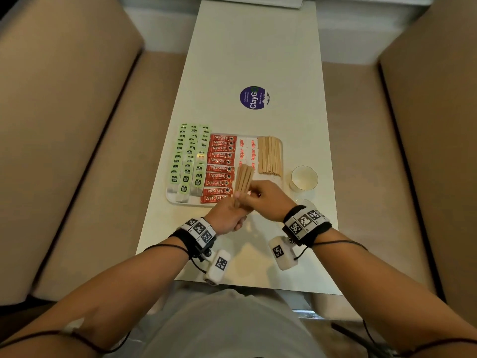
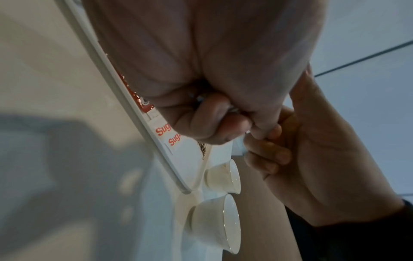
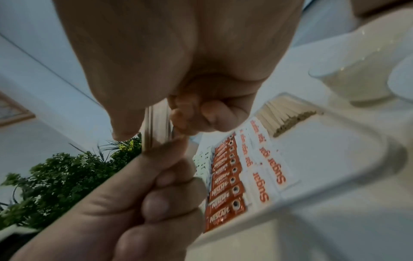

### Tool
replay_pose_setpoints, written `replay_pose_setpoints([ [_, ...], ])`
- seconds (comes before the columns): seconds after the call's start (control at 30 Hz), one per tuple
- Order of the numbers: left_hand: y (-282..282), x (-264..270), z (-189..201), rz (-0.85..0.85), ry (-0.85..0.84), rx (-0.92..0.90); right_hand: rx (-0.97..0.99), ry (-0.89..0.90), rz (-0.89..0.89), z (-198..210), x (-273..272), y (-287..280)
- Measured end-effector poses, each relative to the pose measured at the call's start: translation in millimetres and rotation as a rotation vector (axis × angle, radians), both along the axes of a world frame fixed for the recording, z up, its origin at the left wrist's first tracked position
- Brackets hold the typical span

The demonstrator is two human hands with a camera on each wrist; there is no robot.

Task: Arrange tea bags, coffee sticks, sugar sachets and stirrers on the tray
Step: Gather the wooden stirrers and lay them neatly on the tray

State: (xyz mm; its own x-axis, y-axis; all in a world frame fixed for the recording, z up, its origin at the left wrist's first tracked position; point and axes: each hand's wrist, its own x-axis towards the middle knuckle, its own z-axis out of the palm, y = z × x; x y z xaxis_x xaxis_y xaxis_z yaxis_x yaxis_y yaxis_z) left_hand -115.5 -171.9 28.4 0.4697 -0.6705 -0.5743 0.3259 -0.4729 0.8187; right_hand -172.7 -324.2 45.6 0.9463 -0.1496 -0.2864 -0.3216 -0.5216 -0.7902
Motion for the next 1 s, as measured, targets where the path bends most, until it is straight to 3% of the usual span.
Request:
replay_pose_setpoints([
  [0.33, -12, 22, -25, -0.314, 0.002, 0.086, 0.136, 0.113, -0.144, -24, 15, 8],
  [0.53, -23, 37, -31, -0.370, -0.097, 0.130, 0.197, 0.174, -0.279, -38, 23, -5],
  [0.7, -29, 57, -38, -0.350, -0.167, 0.130, 0.112, 0.241, -0.301, -37, 37, -37],
  [0.77, -26, 67, -44, -0.406, -0.327, 0.145, 0.054, 0.305, -0.323, -39, 42, -55],
  [0.9, -12, 83, -59, -0.702, -0.721, 0.284, -0.009, 0.391, -0.343, -43, 44, -78],
  [1.0, -6, 84, -67, -0.810, -0.872, 0.330, -0.038, 0.434, -0.325, -50, 43, -79],
])
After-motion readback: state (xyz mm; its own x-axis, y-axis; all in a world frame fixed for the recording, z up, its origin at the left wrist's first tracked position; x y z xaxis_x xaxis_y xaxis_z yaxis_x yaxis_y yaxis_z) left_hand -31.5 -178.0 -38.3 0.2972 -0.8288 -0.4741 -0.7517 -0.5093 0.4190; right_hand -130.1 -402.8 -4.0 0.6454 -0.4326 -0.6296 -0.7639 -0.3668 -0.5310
